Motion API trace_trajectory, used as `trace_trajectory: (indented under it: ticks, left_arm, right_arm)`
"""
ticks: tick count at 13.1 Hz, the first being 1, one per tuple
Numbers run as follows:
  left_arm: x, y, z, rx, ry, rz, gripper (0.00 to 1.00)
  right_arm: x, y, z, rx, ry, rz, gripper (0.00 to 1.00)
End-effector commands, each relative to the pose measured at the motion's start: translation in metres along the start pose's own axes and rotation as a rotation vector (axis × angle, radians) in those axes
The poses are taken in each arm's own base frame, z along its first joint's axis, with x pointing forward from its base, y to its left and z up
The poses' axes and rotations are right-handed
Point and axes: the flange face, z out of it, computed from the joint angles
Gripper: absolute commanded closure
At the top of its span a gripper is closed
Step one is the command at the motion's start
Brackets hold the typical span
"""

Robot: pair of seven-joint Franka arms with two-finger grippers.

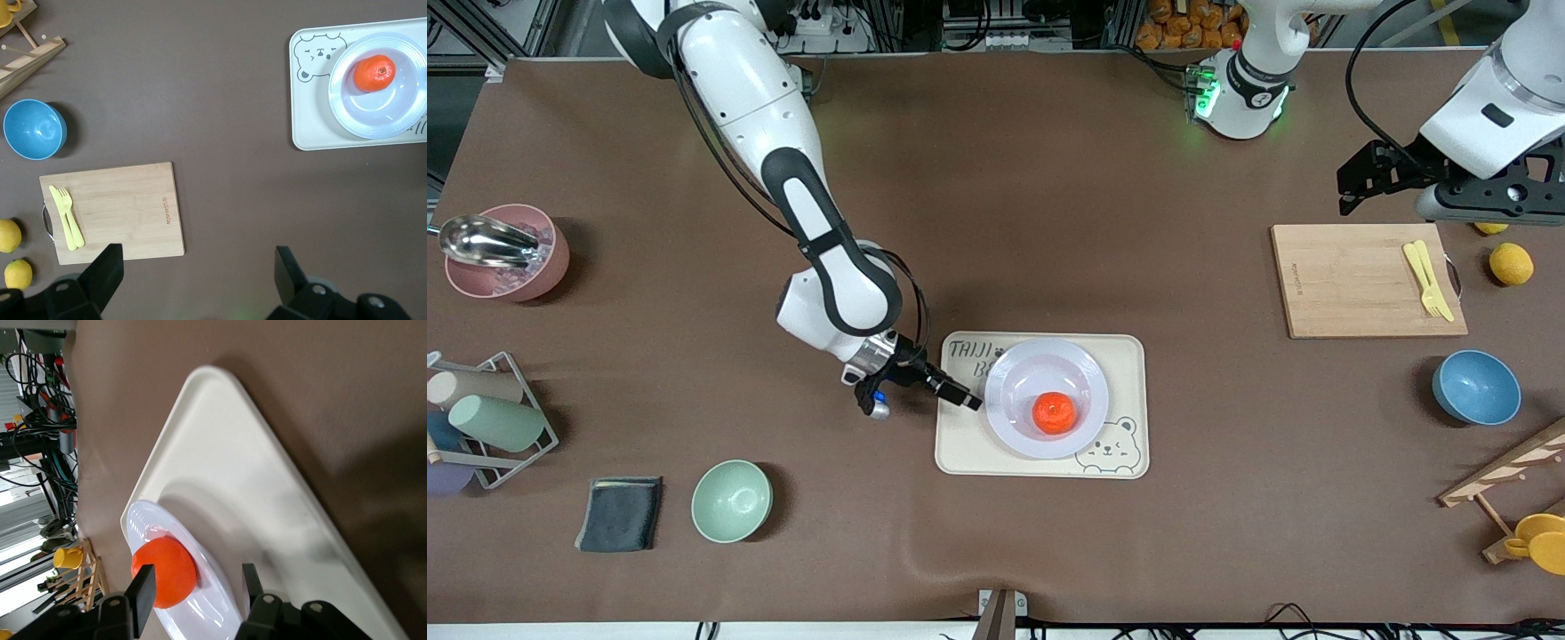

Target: Place orange and plate with both arms

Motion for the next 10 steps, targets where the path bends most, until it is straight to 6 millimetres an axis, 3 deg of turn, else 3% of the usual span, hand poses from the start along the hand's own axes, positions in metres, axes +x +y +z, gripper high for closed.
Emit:
trace_trajectory:
  ticks: [1, 5, 7, 8, 9, 10]
  left_arm:
    - [0.001, 0.002, -0.004, -0.020, 0.010, -0.011, 0.00]
    - [0.001, -0.003, -0.006, -0.065, 0.013, -0.023, 0.00]
    - [0.001, -0.003, -0.006, -0.067, 0.013, -0.020, 0.00]
    - [0.001, -0.003, -0.006, -0.067, 0.013, -0.017, 0.00]
    - [0.002, -0.005, -0.006, -0.068, 0.015, -0.020, 0.00]
    - [0.002, -0.005, -0.006, -0.067, 0.023, -0.020, 0.00]
  right_arm:
    - [0.016, -0.005, -0.017, -0.037, -0.023, -0.026, 0.40]
    - [0.052, -0.029, -0.061, -0.111, -0.109, -0.037, 0.40]
    - [0.081, -0.033, -0.100, -0.157, -0.154, -0.061, 0.36]
    - [0.094, -0.031, -0.119, -0.167, -0.179, -0.067, 0.31]
    - [0.105, -0.029, -0.137, -0.195, -0.186, -0.097, 0.17]
    - [0.115, -0.032, -0.155, -0.243, -0.171, -0.151, 0.12]
